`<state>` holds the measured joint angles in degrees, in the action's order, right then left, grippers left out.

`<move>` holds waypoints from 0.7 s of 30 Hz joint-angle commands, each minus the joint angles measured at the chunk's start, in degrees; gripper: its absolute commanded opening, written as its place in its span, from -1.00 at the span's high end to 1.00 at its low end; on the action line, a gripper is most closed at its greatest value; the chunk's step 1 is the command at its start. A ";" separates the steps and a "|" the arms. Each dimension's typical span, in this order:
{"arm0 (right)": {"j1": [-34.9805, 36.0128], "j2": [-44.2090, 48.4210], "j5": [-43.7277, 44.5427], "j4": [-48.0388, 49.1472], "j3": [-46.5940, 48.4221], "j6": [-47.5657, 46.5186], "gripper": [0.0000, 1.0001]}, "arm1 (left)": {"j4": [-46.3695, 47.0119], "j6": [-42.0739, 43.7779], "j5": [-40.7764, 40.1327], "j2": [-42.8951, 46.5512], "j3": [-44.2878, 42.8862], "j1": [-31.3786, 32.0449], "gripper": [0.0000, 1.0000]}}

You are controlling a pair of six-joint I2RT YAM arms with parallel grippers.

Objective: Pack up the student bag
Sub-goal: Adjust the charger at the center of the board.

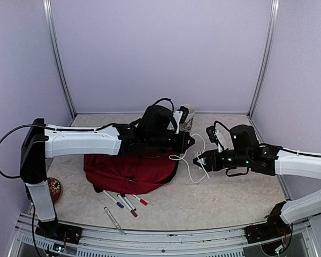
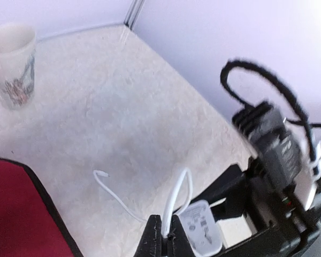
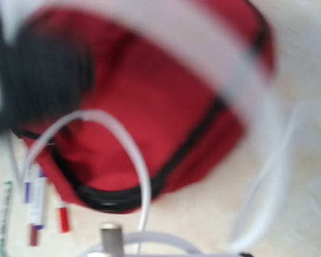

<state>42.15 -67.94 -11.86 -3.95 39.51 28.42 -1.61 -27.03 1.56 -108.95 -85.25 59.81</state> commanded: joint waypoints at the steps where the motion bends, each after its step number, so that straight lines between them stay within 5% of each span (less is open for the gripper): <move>1: -0.21 3.80 -8.87 7.72 -2.54 -3.43 1.00 | -3.45 4.02 -3.20 5.09 -2.90 0.35 1.00; 8: -2.38 7.90 -12.27 16.67 -5.68 -0.37 1.00 | -4.10 4.88 -4.21 6.73 -2.67 1.10 1.00; 14: -5.49 9.41 -24.45 33.87 -9.43 7.31 0.88 | -1.46 4.20 -2.16 7.11 -1.59 2.05 1.00; 21: -7.78 9.91 -25.93 45.22 -12.56 14.75 0.84 | -0.34 3.64 -1.90 8.24 0.58 2.01 1.00</move>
<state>36.27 -59.37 -35.03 29.12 29.30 37.01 -3.86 -22.83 -1.43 -102.39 -86.30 62.04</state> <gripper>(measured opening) 0.502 0.016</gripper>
